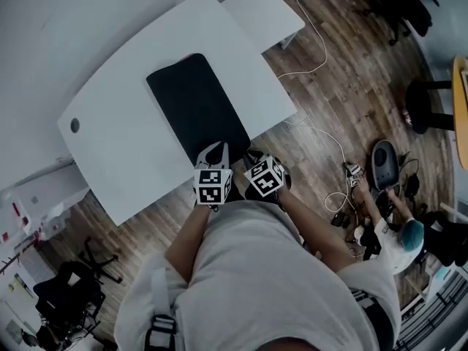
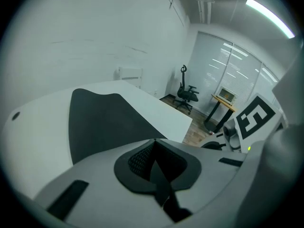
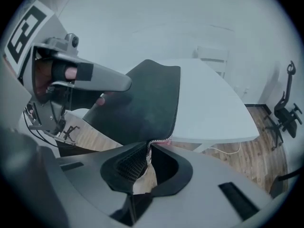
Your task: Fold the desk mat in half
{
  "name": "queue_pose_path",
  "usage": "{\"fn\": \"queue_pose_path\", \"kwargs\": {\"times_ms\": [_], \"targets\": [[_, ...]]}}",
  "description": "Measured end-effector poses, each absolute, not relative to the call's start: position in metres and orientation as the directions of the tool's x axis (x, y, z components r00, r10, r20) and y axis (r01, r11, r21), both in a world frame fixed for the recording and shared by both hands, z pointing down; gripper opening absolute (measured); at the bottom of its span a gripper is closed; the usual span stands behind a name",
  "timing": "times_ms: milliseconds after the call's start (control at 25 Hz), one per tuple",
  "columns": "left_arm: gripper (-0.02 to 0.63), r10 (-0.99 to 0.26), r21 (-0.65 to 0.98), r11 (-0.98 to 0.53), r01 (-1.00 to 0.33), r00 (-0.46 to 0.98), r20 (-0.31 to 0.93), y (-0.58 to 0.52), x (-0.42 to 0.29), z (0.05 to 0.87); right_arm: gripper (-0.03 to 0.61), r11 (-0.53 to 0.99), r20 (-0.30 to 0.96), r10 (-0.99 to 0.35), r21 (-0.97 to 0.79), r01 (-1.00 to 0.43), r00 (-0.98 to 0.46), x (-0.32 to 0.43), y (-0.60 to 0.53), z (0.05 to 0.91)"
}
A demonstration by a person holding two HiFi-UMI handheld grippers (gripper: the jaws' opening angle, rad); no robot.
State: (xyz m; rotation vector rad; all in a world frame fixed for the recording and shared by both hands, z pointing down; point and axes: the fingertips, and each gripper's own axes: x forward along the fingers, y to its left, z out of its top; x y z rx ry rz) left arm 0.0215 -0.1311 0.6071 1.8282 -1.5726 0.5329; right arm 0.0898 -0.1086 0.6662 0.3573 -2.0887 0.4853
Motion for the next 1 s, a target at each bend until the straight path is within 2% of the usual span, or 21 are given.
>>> {"fn": "queue_pose_path", "kwargs": {"times_ms": [200,600,840,1000], "targets": [[0.012,-0.724,0.197,0.062,-0.978,0.091,0.684,-0.111,0.018,0.606,0.061,0.903,0.829,-0.037,-0.211,-0.374,-0.558,0.085,-0.109,0.667],[0.012,-0.765,0.152,0.195,-0.969,-0.053,0.642,-0.087,0.028,0.588,0.101,0.956,0.818,-0.005,-0.164,-0.242,-0.574,0.099,-0.111,0.661],[0.012,-0.783,0.137,0.24,-0.961,-0.108,0.612,-0.079,0.036,0.575,0.1,0.966,0.774,-0.053,-0.12,-0.229,-0.631,0.103,-0.126,0.635],[0.012,-0.801,0.132,0.255,-0.958,-0.133,0.583,-0.08,0.04,0.56,0.065,0.97,0.701,-0.094,-0.095,-0.224,-0.707,0.098,-0.132,0.601]]}}
